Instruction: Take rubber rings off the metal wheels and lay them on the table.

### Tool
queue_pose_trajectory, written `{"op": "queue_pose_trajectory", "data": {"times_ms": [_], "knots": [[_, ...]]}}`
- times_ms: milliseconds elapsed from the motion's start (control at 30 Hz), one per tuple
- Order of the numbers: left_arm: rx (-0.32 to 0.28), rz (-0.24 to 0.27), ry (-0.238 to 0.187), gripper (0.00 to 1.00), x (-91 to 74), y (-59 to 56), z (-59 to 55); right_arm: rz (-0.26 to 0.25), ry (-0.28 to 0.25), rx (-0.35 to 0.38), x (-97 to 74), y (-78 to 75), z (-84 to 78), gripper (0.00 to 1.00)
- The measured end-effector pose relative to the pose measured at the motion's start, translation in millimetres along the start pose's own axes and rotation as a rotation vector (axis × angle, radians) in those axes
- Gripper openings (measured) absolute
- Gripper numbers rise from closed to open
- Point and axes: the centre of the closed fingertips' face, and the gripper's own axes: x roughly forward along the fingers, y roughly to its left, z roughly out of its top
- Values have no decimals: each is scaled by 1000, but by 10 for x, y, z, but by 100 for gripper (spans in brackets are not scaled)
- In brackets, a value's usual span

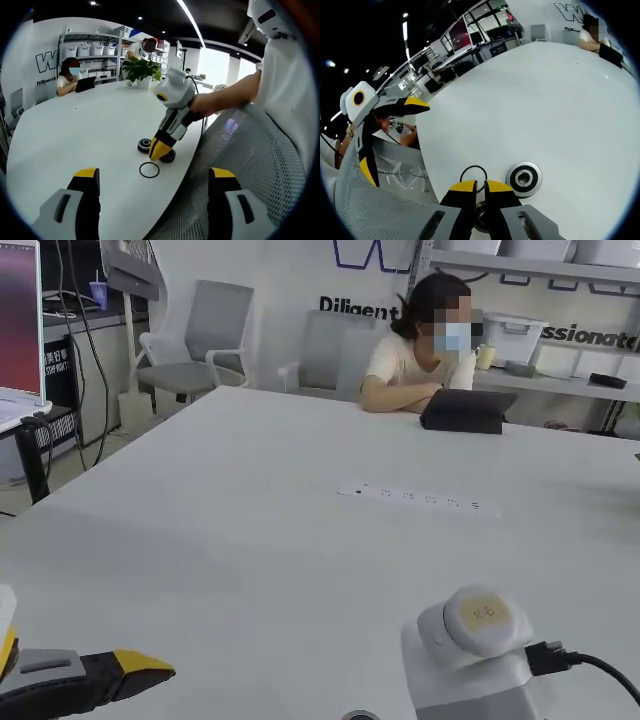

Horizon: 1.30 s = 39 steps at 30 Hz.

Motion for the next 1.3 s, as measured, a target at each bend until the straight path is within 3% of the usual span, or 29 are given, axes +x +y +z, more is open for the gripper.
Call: {"op": "queue_pose_trajectory", "data": {"times_ms": [433, 700, 933, 1133, 1300], "knots": [[8, -5, 14, 88, 7, -11, -23, 48, -132, 65, -217, 118, 286, 3], [12, -16, 23, 87, 12, -29, -37, 52, -180, 72, -384, 136, 375, 4], [13, -21, 24, 87, 14, -34, -38, 28, -178, -26, -532, 162, 406, 6], [15, -26, 22, 87, 17, -41, -34, 0, -119, -181, -644, 184, 318, 11], [17, -29, 19, 87, 17, -47, -29, 15, -67, -291, -692, 224, 205, 19]]}}
